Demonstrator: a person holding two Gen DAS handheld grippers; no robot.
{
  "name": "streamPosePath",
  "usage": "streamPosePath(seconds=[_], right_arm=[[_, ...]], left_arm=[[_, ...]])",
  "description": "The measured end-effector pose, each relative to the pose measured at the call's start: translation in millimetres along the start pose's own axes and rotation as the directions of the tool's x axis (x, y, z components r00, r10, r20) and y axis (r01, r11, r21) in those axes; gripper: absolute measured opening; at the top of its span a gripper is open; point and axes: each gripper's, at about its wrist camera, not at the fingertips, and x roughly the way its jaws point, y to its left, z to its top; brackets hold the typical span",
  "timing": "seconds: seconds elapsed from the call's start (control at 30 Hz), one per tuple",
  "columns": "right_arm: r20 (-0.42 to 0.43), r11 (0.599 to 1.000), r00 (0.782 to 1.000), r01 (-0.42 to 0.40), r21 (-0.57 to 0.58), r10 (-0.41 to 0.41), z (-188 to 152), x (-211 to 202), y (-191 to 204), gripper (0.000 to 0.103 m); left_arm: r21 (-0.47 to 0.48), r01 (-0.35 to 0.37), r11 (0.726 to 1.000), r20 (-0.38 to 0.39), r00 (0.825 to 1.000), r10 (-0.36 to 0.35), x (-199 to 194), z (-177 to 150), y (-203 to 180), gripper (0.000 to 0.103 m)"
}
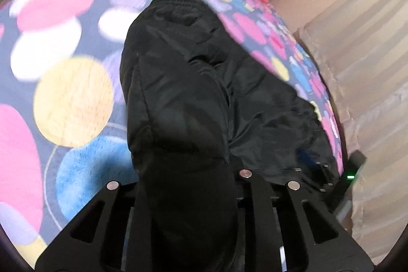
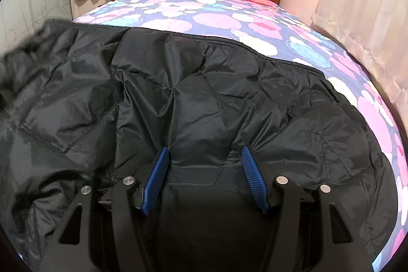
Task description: Fold large clothes
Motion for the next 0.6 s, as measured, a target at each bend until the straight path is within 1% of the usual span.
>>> streamPosePath(seconds=[0.07, 0.13, 0.23, 0.33, 0.47, 0.6], right_arm=[[-0.002, 1.000, 1.000, -0.003, 0.002, 0.003, 0.4, 0.5, 0.4, 0.059], [-0.004, 1.000, 1.000, -0.009, 0.007, 0.009, 1.3, 1.1, -0.9, 0.059], [-0.002, 0.999, 1.000, -0.031, 0.024, 0.031, 4.2, -0.9, -5.7, 0.059], [0.000, 0.996, 0.998, -0.068, 0.053, 0.068, 7.1, -9.5, -19.0, 0.059], [0.056, 0.989, 0.995, -0.092, 0.120, 0.085, 6.9, -35.2, -55.7, 0.059], [0.091, 0.983, 0.995, -0.066, 0.169, 0.051, 1.5, -55.3, -107.1, 0.060]], left_arm=[[0.037, 0.000, 0.999, 0.022, 1.000, -0.001, -11.4, 2.7, -21.3, 0.018], [0.091, -0.005, 0.996, 0.041, 0.999, 0.001, -23.5, 3.2, -55.1, 0.017], [0.154, -0.048, 0.987, 0.059, 0.997, 0.040, -30.0, 2.2, -94.1, 0.017], [0.182, -0.090, 0.979, 0.069, 0.995, 0.078, -31.4, 3.0, -122.0, 0.017], [0.221, -0.147, 0.964, 0.093, 0.987, 0.130, -27.9, -1.9, -167.0, 0.017], [0.239, -0.188, 0.953, 0.108, 0.980, 0.166, -15.6, -7.8, -201.7, 0.017]])
